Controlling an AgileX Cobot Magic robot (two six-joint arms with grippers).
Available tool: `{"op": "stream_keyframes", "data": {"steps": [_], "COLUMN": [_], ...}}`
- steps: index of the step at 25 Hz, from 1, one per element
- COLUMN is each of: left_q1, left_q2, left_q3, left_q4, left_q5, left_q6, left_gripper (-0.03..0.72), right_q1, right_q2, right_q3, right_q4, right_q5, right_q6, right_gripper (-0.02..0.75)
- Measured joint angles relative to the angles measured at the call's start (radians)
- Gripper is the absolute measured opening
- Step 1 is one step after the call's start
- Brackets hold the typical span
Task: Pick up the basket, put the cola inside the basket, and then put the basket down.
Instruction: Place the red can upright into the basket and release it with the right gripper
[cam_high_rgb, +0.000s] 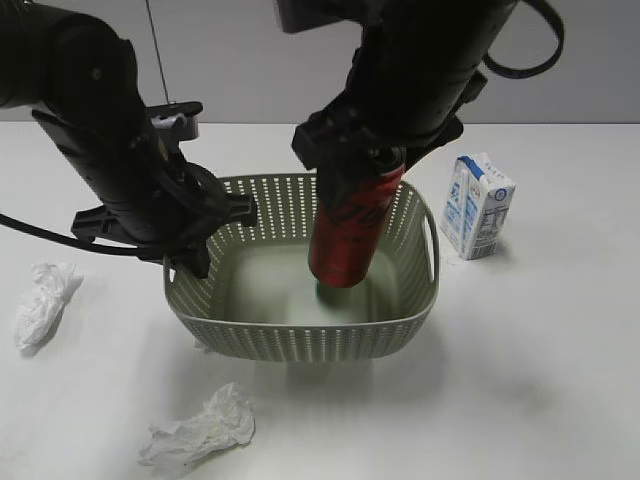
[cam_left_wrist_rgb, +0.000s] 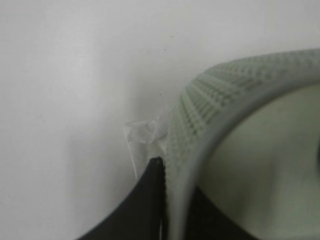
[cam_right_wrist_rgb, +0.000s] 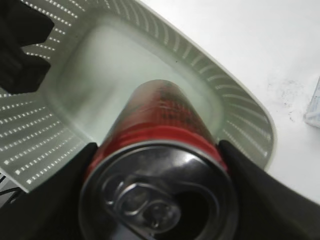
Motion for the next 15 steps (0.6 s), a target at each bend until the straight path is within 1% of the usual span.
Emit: {"op": "stream_keyframes", "data": {"steps": [9, 10, 13, 15], "left_q1": [0.0, 0.0, 0.0, 0.0], "left_q2": [0.0, 0.0, 0.001, 0.002], "left_q3": [0.0, 0.0, 0.001, 0.001], "left_q4": [0.0, 0.0, 0.002, 0.004], "left_q5": [-0.012, -0.013, -0.014, -0.014], "left_q6": [0.0, 0.0, 0.0, 0.0], "left_gripper": [0.0, 0.0, 0.0, 0.0], "right_q1": [0.0, 0.0, 0.0, 0.001], "right_q2": [0.044, 0.044, 0.044, 0.044], "right_q3": [0.0, 0.0, 0.0, -0.002], "right_q4": [0.019, 0.019, 0.021, 0.022], "right_q5": [-0.005, -0.005, -0.008, -0.009], "right_q6": [-0.072, -0.078, -0.086, -0.088], "right_gripper": [0.502, 0.51, 0.585, 0.615]}}
